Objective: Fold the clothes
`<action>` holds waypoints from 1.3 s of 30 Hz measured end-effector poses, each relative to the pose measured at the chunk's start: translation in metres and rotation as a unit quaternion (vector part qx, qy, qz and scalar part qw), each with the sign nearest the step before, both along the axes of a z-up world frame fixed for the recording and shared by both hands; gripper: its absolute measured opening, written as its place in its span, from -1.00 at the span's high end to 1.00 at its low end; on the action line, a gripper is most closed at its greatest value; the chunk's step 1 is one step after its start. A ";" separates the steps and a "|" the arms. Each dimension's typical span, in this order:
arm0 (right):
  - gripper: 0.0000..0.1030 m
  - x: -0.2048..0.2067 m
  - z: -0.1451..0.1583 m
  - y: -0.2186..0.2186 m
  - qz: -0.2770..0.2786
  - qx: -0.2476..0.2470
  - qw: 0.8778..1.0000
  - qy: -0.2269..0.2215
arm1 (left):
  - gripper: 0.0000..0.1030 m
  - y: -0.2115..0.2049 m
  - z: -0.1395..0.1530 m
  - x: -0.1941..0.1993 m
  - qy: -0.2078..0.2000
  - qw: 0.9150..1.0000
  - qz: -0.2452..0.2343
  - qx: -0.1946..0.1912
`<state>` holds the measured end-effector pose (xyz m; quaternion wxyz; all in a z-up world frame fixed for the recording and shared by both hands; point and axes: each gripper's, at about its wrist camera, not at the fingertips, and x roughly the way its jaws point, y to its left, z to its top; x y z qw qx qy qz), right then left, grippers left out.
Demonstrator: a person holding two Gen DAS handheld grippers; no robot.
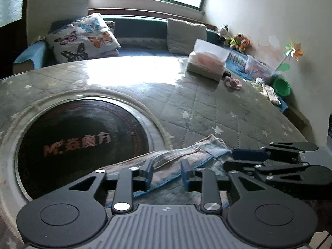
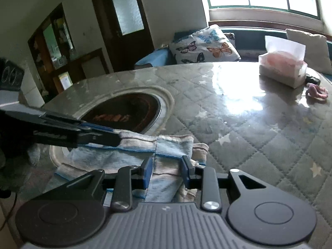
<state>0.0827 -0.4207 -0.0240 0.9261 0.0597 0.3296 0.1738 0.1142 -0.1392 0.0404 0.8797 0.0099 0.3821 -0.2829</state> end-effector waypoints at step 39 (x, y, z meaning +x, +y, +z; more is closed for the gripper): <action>0.54 -0.046 -0.019 -0.030 -0.076 0.118 0.988 0.065 | 0.12 0.063 -0.020 -0.069 0.083 0.990 0.102 -0.043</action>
